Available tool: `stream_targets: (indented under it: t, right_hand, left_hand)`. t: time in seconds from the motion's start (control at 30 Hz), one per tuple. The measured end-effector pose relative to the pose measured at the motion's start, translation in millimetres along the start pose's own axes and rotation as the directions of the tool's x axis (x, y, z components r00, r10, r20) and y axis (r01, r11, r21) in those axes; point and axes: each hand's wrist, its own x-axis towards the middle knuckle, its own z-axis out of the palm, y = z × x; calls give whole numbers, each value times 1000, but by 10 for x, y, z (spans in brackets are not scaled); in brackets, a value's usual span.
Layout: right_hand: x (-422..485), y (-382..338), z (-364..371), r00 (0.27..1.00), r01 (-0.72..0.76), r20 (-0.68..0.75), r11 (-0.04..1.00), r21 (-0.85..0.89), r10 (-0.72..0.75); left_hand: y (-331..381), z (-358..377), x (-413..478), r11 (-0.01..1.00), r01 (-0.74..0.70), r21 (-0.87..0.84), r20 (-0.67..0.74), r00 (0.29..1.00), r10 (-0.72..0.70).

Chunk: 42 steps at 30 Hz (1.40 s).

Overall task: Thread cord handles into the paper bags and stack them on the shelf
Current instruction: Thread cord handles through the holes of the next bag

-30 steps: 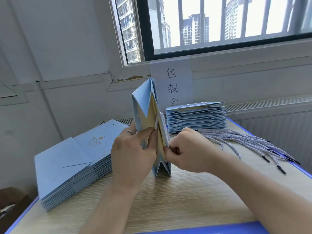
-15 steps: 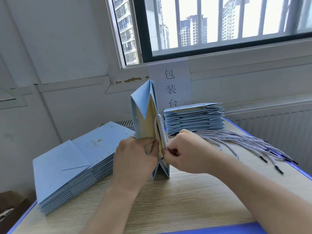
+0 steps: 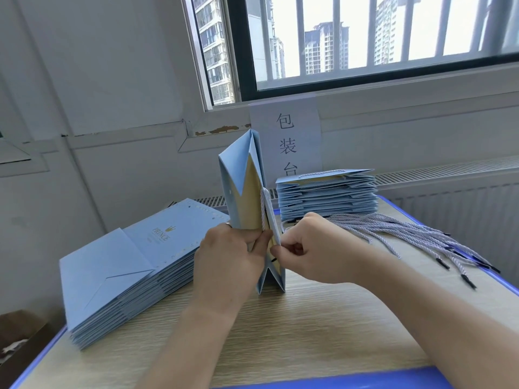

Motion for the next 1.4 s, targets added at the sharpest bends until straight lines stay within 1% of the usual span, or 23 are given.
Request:
stream_targets:
  t: [0.1,0.2,0.33,0.43,0.5,0.63,0.77,0.97,1.13,1.2,1.3,1.33,1.37,1.4]
  right_hand:
    - [-15,11,-21,1000,-2,17,1000,7,2]
    - [-28,12,-41,997,13,79,999,-30,-10]
    - [-36,2,-43,992,18,126,999,-51,-11]
    - [-44,-17,-48,991,19,135,999,-40,-14]
    - [-47,-30,-43,989,19,144,1000,-22,-15]
    - [-58,-52,-3,982,-3,190,997,-74,17]
    - [-58,-32,-11,979,-12,203,994,-106,33]
    - [-55,-13,-27,974,-15,222,994,-104,38]
    - [-50,-9,-36,968,-17,248,994,-107,43]
    - [-49,4,-52,970,-17,241,997,-81,37]
    - [-63,33,-121,980,-5,201,1000,13,2]
    - [-69,46,-161,986,6,167,998,63,-16]
    - [-74,60,-210,994,25,100,992,125,-37]
    - [-81,78,-263,999,51,1,979,195,-52]
  left_hand:
    - [-20,3,-2,1000,7,1,-19,1000,-7]
    - [-43,5,13,1000,-3,14,-16,1000,3]
    - [-41,-12,15,1000,-7,-22,41,999,7]
    - [-31,-10,9,999,-29,32,57,998,27]
    - [-31,-7,5,996,-38,80,95,995,30]
    - [-44,0,-2,995,-40,92,149,989,26]
    - [-51,-6,-1,997,-33,65,140,990,23]
    - [-86,-24,19,999,-32,24,78,996,30]
    - [-91,-37,20,999,-16,39,105,994,12]
    - [-75,-101,36,998,-14,58,79,997,9]
    - [0,-220,55,995,-42,91,39,998,38]
    - [31,-254,50,994,-49,94,39,998,46]
    - [63,-292,40,994,-55,96,38,998,52]
    - [89,-326,30,991,-74,109,35,997,71]
